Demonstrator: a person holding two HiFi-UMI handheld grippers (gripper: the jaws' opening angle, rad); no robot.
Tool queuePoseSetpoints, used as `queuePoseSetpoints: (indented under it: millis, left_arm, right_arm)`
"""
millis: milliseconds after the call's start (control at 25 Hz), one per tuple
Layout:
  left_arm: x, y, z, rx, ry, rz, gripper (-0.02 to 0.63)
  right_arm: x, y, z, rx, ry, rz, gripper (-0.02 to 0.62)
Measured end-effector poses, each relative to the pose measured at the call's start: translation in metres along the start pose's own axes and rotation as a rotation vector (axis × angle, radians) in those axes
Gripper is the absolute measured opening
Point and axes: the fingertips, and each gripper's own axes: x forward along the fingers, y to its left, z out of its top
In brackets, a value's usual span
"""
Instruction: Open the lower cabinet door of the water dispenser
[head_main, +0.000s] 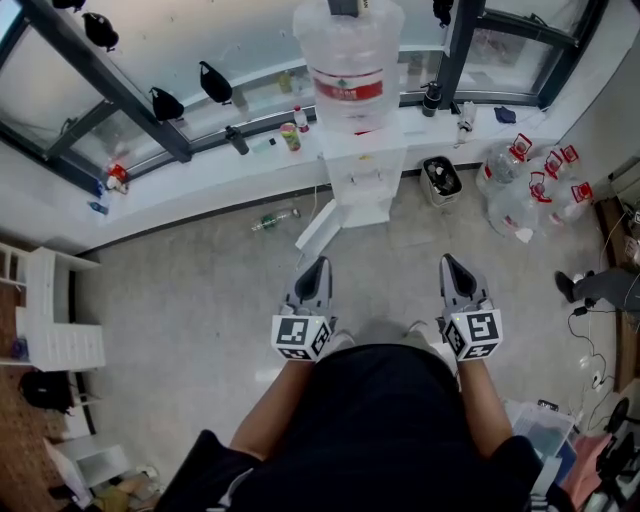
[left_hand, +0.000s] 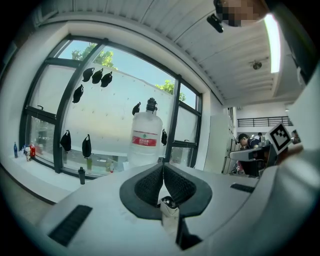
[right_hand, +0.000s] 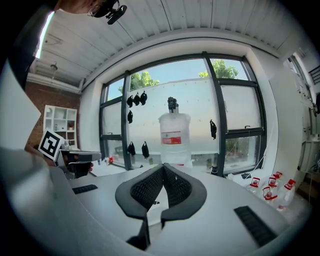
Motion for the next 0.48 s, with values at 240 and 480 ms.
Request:
queuePoseSetpoints:
  millis: [240, 480]
  left_arm:
    - [-0.013, 0.016, -0.005, 0.007, 0.012, -0.015, 0.006]
    - [-0.020, 0.028, -0.001, 0.018, 0.005, -0.030, 0.006]
  right_arm:
    - [0.000, 0.018, -0.006, 0.006, 0.002, -0.019, -0.002]
    - [-0.002, 0.037, -0.003, 0.052, -0.009, -0.025, -0.002]
